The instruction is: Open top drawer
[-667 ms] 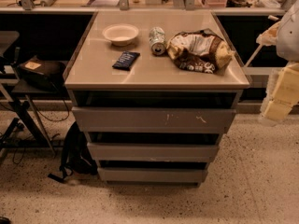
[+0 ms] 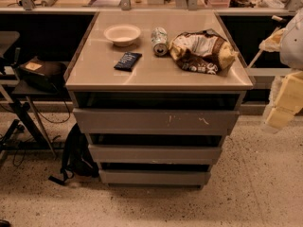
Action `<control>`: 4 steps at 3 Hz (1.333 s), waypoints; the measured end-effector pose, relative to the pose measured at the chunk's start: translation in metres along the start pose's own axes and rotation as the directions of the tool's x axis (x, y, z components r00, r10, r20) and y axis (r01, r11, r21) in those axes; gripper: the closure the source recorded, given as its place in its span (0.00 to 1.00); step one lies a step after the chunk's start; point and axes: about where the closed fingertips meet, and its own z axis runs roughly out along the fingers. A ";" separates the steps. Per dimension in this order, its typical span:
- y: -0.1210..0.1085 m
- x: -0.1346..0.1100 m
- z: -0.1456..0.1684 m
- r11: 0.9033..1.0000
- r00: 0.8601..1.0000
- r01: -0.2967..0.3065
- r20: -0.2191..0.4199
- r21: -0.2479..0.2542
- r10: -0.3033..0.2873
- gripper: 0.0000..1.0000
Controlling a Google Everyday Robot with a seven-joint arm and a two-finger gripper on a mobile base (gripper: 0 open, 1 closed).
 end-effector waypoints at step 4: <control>0.060 -0.024 0.275 0.958 0.962 -0.169 0.175 -0.230 0.211 0.00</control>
Offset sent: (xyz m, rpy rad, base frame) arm 0.0092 0.0758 -0.2742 0.3577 0.2135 -0.0692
